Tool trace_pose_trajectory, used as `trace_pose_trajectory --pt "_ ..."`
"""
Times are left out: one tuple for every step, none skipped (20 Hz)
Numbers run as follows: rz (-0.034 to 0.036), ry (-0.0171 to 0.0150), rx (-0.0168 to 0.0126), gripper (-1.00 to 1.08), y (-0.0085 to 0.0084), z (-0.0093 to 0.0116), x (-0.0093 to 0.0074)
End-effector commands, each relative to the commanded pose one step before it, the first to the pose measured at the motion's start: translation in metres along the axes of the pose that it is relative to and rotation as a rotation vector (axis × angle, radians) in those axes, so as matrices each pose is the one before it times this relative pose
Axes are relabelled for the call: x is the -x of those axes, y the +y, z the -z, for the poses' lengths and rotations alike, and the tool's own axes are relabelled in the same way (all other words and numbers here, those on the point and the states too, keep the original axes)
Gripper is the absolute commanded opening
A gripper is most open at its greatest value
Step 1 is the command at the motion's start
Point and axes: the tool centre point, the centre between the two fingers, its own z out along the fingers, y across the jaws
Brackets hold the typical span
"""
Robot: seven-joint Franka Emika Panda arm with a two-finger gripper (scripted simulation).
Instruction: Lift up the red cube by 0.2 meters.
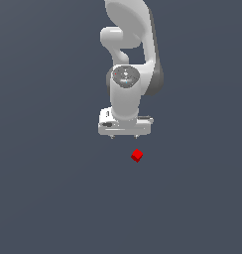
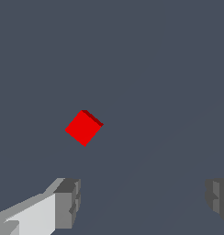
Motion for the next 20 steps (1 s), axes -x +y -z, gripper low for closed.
trace_pose_trajectory --pt "0.0 0.0 0.0 1.0 0.00001 0.0 0.0" --pt "-0.00069 0.00005 0.00001 1.0 -0.00001 -0.0001 0.0" --pt "-0.00169 0.0001 -0.00002 1.0 -0.00024 -0.00034 0.0" --pt "-0.00292 0.00018 -0.00003 1.0 -0.00033 -0.00057 0.00001" --pt "-0.00414 0.00025 -0.00004 1.0 -0.00043 -0.00079 0.00001" --pt "-0.00534 0.00033 -0.00005 1.0 -0.00054 -0.00102 0.00001" --pt "-0.00657 0.0004 -0.00006 1.0 -0.00063 -0.00124 0.00001" --pt "-0.00771 0.00047 -0.00006 1.0 -0.00079 -0.00147 0.00001" --pt "-0.00888 0.00054 -0.00007 1.0 -0.00092 -0.0017 0.00001" --pt "-0.01008 0.00062 -0.00008 1.0 -0.00103 -0.00192 0.00001" --pt "-0.0113 0.0007 -0.00009 1.0 -0.00114 -0.00215 0.00001" --pt "-0.01248 0.00077 -0.0001 1.0 -0.00127 -0.00238 0.00001" --pt "-0.01367 0.00084 -0.00011 1.0 -0.0014 -0.00261 0.00001" --pt "-0.01489 0.00092 -0.00012 1.0 -0.00151 -0.00284 0.0" --pt "-0.01607 0.001 -0.00012 1.0 -0.00166 -0.00307 0.0" --pt "-0.01731 0.00107 -0.00013 1.0 -0.00177 -0.00331 -0.00001" --pt "-0.01854 0.00115 -0.00014 1.0 -0.00189 -0.00354 -0.00001" --pt "-0.01977 0.00123 -0.00014 1.0 -0.00203 -0.00378 -0.00002" --pt "-0.02102 0.00132 -0.00015 1.0 -0.00215 -0.00402 -0.00003" --pt "-0.02227 0.0014 -0.00016 1.0 -0.00229 -0.00427 -0.00004"
